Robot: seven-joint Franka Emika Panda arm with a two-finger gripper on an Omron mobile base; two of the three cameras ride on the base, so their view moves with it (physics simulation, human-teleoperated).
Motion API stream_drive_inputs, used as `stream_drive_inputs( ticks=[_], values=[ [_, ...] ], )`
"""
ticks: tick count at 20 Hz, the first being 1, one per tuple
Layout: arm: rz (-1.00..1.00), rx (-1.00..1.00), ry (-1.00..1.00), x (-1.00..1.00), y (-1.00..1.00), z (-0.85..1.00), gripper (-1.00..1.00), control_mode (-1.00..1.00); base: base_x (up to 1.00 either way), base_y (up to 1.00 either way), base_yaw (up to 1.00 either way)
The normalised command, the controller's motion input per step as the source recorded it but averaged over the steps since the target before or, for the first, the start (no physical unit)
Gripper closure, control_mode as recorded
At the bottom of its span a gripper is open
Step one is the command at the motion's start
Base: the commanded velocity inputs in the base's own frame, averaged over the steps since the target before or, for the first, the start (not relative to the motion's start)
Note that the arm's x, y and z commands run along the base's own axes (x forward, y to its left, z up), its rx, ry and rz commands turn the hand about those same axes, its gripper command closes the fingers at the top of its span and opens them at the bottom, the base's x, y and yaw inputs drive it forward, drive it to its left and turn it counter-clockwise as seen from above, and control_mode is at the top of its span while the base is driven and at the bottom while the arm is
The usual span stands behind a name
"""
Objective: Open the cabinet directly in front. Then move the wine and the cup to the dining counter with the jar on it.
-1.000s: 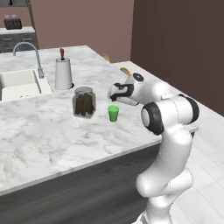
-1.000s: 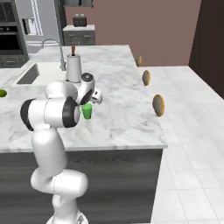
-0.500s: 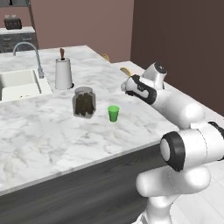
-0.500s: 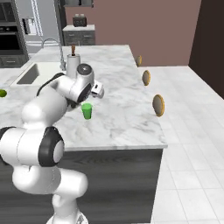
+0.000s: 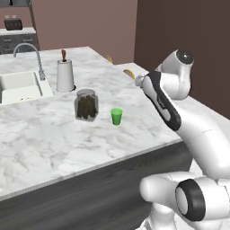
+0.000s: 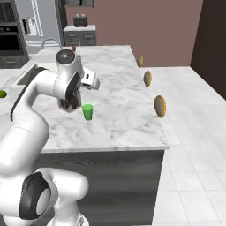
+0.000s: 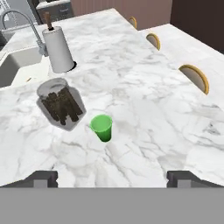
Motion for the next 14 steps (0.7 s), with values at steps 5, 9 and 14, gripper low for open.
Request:
stream_drive_inputs(
  ticks=[5,9,14],
  values=[
    [0.0,-0.04,-0.08,-0.32,0.05,0.09,-1.0,-1.0,0.0,0.0,0.0],
    [0.0,0.0,0.0,-0.11,0.0,-0.02,-1.0,1.0,-0.5,-0.01,0.03],
    [0.0,0.0,0.0,0.0,0.0,0.0,-1.0,1.0,-1.0,0.15,0.14]
  ],
)
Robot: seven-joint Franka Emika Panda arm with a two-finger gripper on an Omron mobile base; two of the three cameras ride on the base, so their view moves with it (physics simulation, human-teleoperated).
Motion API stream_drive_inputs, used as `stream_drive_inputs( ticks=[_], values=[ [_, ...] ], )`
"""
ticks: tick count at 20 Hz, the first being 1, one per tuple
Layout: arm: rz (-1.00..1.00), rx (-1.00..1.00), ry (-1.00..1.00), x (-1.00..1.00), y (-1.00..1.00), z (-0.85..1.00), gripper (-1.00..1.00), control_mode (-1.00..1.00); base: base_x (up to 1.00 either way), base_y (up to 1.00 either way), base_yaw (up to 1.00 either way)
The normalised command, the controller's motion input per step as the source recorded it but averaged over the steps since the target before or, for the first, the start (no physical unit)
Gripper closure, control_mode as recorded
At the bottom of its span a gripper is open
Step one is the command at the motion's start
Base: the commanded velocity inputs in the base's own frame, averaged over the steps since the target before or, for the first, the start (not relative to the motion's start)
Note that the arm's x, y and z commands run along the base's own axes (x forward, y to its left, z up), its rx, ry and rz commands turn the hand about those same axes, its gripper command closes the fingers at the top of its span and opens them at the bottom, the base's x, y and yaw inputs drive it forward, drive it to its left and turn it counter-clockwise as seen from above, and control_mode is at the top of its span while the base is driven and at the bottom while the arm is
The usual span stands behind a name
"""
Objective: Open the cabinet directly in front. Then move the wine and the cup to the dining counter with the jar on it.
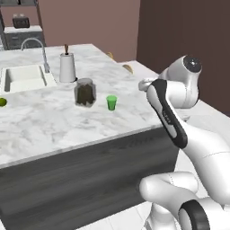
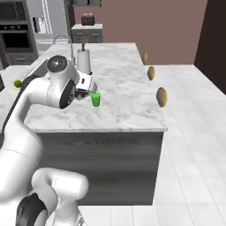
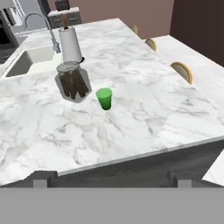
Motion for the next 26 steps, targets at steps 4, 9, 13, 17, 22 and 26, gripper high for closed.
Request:
stream_drive_inputs(
  ticks=[4,9,13,17,22,26],
  values=[
    [0.0,0.0,0.0,0.0,0.0,0.0,-1.0,1.0,-1.0,1.0,0.24],
    [0.0,0.0,0.0,0.0,0.0,0.0,-1.0,1.0,-0.99,1.0,0.24],
    [0.0,0.0,0.0,0.0,0.0,0.0,-1.0,1.0,-0.95,1.0,0.23],
    [0.0,0.0,0.0,0.0,0.0,0.0,-1.0,1.0,-0.9,1.0,0.18],
    [0.0,0.0,0.0,0.0,0.0,0.0,-1.0,1.0,-0.83,1.0,0.17],
    [0.0,0.0,0.0,0.0,0.0,0.0,-1.0,1.0,-0.63,1.0,0.15]
  ],
)
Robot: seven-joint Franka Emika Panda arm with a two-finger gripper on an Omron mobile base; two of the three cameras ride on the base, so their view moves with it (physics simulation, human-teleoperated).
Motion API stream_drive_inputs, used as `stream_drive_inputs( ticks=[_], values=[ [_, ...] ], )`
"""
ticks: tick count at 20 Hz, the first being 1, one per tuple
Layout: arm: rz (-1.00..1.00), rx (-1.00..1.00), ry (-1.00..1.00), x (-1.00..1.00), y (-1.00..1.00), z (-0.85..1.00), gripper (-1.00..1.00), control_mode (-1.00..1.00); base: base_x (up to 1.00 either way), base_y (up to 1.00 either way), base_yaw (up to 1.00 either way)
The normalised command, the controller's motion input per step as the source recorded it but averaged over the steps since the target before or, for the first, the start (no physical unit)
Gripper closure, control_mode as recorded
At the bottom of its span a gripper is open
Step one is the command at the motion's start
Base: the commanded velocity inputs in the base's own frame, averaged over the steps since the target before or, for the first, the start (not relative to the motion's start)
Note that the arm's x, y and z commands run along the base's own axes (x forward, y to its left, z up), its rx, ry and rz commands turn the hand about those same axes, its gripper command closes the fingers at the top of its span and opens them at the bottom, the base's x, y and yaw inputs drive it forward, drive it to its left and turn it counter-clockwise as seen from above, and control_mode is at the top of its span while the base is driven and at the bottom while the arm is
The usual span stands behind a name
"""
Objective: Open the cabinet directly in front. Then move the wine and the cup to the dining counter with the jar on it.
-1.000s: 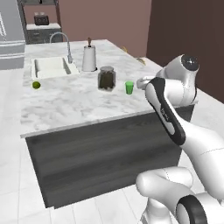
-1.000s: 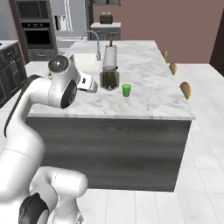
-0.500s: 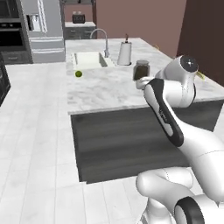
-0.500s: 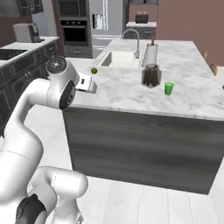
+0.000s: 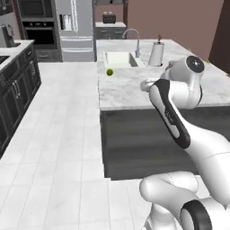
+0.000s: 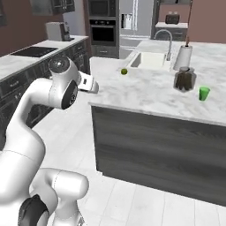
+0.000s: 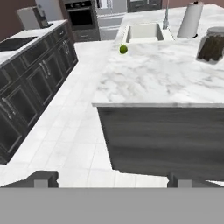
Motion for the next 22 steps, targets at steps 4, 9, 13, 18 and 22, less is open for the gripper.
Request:
stream_drive_inputs(
  ticks=[4,9,13,18,22],
  values=[
    [0.0,0.0,0.0,0.0,0.0,0.0,-1.0,1.0,0.44,1.0,0.01],
    [0.0,0.0,0.0,0.0,0.0,0.0,-1.0,1.0,0.99,1.0,-0.01],
    [0.0,0.0,0.0,0.0,0.0,0.0,-1.0,1.0,0.9,1.0,0.0],
    [0.0,0.0,0.0,0.0,0.0,0.0,-1.0,1.0,1.0,0.97,-0.06],
    [0.0,0.0,0.0,0.0,0.0,0.0,-1.0,1.0,1.0,0.49,-0.13]
  ],
)
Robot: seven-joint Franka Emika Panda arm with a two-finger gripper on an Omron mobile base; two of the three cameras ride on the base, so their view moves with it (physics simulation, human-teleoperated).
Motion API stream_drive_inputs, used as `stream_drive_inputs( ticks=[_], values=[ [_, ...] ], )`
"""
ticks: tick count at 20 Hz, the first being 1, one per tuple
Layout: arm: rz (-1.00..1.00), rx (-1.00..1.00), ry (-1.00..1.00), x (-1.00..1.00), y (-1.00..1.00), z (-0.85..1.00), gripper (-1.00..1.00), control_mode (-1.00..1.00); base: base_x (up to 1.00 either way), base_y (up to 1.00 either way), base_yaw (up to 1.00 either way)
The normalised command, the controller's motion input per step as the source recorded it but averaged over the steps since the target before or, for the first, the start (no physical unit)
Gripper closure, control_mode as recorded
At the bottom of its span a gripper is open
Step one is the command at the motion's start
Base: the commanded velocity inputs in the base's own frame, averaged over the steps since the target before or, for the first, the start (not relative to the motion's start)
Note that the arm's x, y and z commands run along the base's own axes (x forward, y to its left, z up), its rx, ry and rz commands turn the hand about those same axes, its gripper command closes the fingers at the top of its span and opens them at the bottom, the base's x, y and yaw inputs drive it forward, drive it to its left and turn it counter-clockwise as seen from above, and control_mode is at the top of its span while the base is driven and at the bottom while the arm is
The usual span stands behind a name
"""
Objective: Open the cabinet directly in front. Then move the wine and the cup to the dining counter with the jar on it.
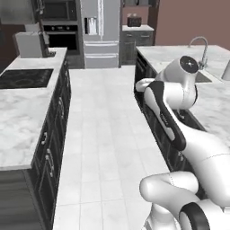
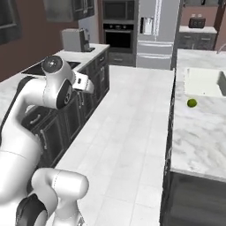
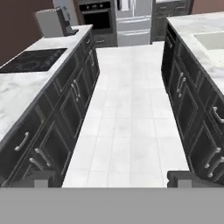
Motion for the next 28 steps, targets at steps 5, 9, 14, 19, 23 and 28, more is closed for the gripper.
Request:
stream_drive_inputs(
  ticks=[5,9,14,19,23,28],
  values=[
    [0.0,0.0,0.0,0.0,0.0,0.0,-1.0,1.0,0.96,0.16,-0.07],
    [0.0,0.0,0.0,0.0,0.0,0.0,-1.0,1.0,-0.05,-0.16,0.77],
    [0.0,0.0,0.0,0.0,0.0,0.0,-1.0,1.0,-0.11,0.0,0.98],
    [0.0,0.0,0.0,0.0,0.0,0.0,-1.0,1.0,-0.09,0.0,0.98],
    [0.0,0.0,0.0,0.0,0.0,0.0,-1.0,1.0,-0.09,0.0,0.97],
    [0.0,0.0,0.0,0.0,0.0,0.0,-1.0,1.0,-0.12,-0.09,0.49]
  ],
)
